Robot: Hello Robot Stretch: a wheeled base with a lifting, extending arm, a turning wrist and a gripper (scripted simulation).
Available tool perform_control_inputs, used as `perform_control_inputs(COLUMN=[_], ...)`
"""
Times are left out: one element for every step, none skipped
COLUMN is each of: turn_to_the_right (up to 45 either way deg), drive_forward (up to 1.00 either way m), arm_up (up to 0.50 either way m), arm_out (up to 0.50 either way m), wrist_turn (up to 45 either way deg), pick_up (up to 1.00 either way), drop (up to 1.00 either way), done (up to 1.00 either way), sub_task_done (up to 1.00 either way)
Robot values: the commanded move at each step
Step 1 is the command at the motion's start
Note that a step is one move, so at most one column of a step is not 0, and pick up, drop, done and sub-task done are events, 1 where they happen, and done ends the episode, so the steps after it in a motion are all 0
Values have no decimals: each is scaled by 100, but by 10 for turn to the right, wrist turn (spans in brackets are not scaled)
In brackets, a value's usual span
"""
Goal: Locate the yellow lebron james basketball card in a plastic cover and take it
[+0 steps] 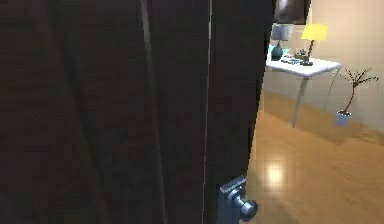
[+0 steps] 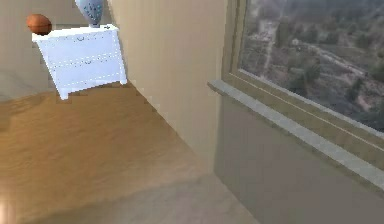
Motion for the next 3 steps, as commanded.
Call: perform_control_inputs(turn_to_the_right=[450, 450, 450], drive_forward=[0, 0, 0], arm_up=[0, 0, 0], arm_out=[0, 0, 0], wrist_turn=[0, 0, 0], pick_up=[0, 0, 0], drop=[0, 0, 0], done=[0, 0, 0], sub_task_done=[0, 0, 0])
